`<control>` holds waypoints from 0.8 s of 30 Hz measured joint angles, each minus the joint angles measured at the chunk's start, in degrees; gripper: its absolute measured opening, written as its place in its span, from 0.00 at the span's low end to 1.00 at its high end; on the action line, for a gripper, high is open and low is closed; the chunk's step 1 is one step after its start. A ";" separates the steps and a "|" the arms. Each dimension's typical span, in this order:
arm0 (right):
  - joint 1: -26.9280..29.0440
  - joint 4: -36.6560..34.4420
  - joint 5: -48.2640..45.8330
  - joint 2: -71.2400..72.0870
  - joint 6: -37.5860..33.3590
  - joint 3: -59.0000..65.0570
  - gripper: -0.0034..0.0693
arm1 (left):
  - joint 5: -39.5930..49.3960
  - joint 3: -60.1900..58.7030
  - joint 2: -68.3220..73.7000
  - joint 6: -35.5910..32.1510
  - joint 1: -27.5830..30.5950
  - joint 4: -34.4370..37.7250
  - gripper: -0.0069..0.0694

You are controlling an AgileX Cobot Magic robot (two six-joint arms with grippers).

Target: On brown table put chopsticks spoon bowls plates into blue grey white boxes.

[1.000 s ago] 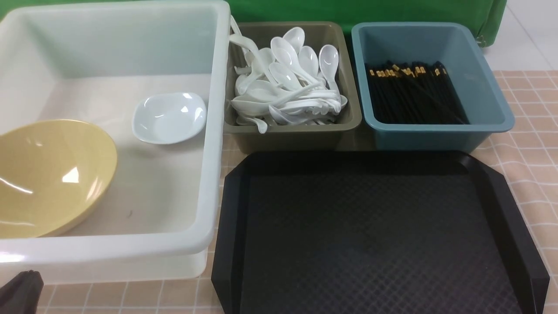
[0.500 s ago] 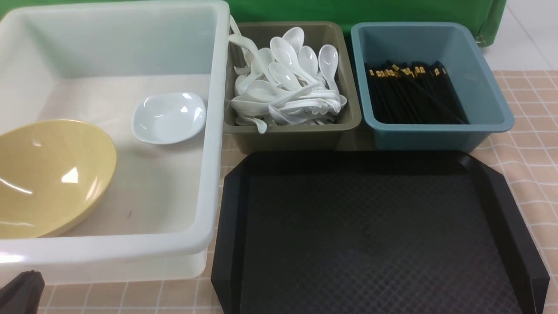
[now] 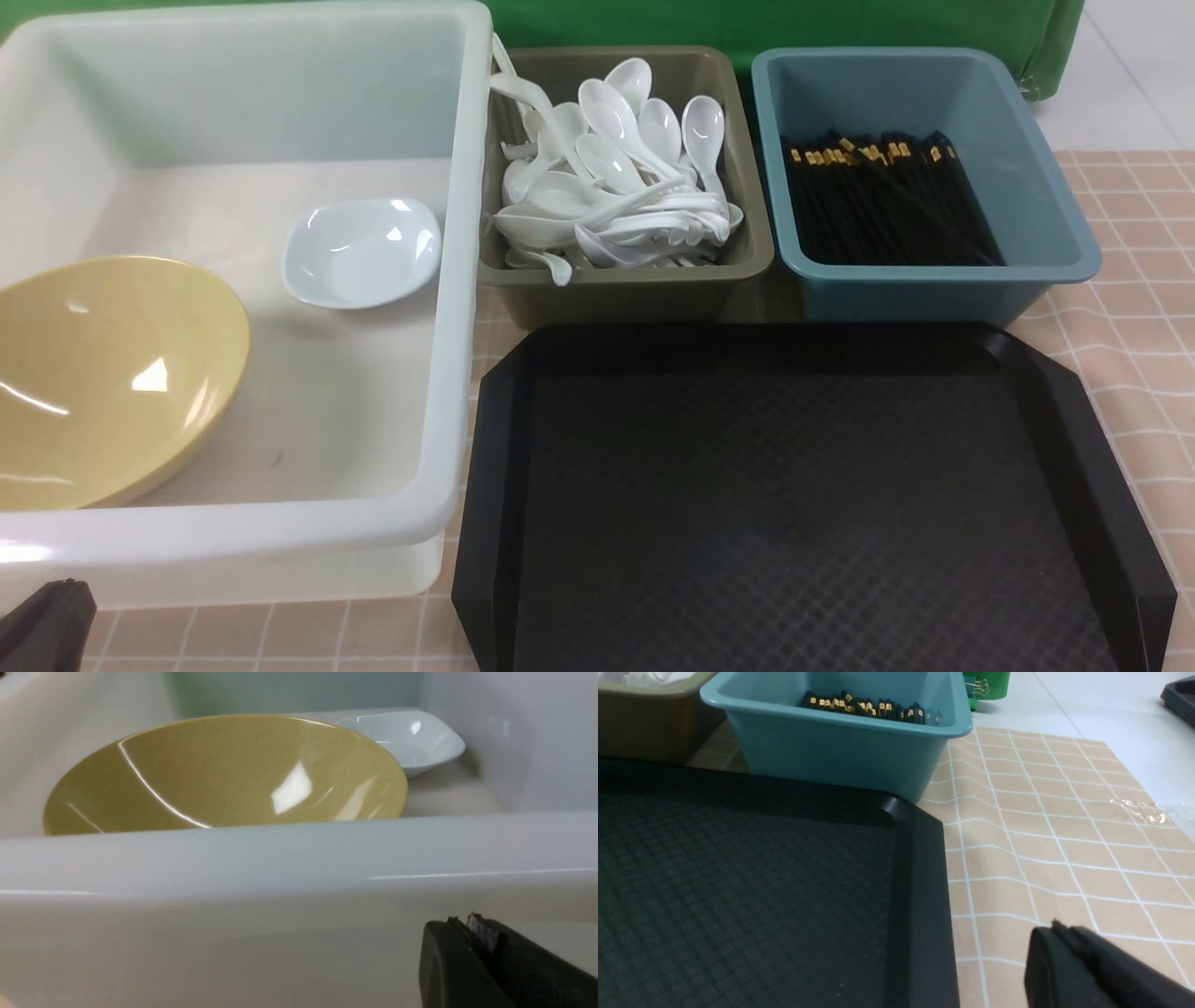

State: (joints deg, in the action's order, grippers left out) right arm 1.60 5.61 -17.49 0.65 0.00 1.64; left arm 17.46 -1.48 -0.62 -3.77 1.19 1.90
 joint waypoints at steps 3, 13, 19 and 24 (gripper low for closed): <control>0.00 0.00 0.00 0.00 0.00 0.00 0.12 | 0.00 0.00 0.00 0.00 0.00 0.00 0.09; 0.00 0.00 0.00 0.00 0.00 0.00 0.13 | 0.00 0.00 0.00 -0.07 0.00 0.00 0.09; 0.00 0.00 0.00 0.00 0.00 0.00 0.14 | 0.00 0.00 0.00 -0.07 0.00 0.00 0.09; 0.00 0.00 0.00 0.00 0.00 0.00 0.14 | 0.00 0.00 0.00 -0.07 0.00 0.00 0.09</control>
State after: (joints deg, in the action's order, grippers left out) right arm 1.60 5.61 -17.49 0.65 0.00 1.64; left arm 17.46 -1.48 -0.62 -3.84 1.19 1.90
